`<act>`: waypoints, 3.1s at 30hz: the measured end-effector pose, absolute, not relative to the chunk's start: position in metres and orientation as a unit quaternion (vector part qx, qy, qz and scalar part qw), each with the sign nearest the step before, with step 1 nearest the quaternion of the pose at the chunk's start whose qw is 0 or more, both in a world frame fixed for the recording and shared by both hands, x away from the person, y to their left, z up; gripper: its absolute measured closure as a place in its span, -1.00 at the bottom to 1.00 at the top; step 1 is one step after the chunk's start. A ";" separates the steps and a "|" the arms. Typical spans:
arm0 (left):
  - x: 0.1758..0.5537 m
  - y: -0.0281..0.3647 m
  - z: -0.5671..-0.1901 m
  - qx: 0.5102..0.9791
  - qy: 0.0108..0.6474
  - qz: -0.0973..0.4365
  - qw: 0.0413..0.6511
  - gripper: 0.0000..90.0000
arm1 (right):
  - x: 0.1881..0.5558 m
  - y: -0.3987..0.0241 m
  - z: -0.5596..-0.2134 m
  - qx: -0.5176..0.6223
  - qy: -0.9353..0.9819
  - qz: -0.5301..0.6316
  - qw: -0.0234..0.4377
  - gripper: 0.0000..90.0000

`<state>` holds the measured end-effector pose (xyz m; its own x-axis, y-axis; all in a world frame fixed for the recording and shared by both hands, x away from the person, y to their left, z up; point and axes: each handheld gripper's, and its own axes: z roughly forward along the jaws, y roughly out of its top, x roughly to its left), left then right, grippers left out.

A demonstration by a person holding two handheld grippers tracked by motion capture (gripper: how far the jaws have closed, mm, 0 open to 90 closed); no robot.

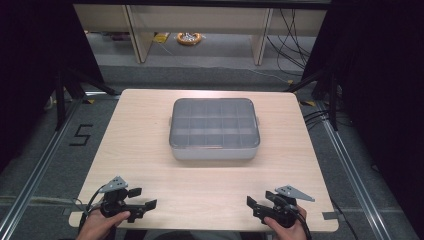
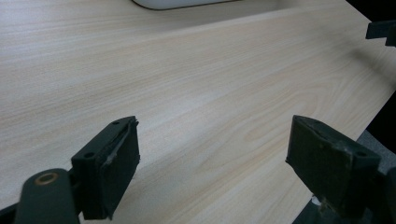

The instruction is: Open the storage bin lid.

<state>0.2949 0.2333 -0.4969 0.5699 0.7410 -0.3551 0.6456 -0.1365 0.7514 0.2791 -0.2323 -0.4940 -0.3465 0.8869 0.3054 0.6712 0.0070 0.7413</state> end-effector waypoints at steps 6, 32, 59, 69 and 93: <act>0.296 0.234 -0.497 0.752 0.462 0.043 0.468 -0.64 | 0.279 -0.231 -0.495 0.563 0.689 0.443 0.108 -0.52; 0.298 0.237 -0.497 0.737 0.476 0.032 0.478 -0.64 | 0.282 -0.240 -0.494 0.562 0.681 0.456 0.108 -0.51; 0.323 0.241 -0.494 0.713 0.502 0.013 0.490 -0.63 | 0.316 -0.268 -0.470 0.587 0.632 0.488 0.134 -0.44; 0.340 0.241 -0.487 0.708 0.508 0.015 0.490 -0.62 | 0.344 -0.275 -0.453 0.585 0.633 0.488 0.138 -0.43; 0.423 0.242 -0.452 0.691 0.527 0.039 0.493 -0.62 | 0.443 -0.261 -0.433 0.592 0.645 0.471 0.109 -0.47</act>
<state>0.4228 0.2423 -0.4521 0.4418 0.7671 -0.4652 0.6901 0.0407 0.7225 0.4430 -0.2606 -0.4330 -0.2753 0.8664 0.4166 0.6603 -0.1445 0.7370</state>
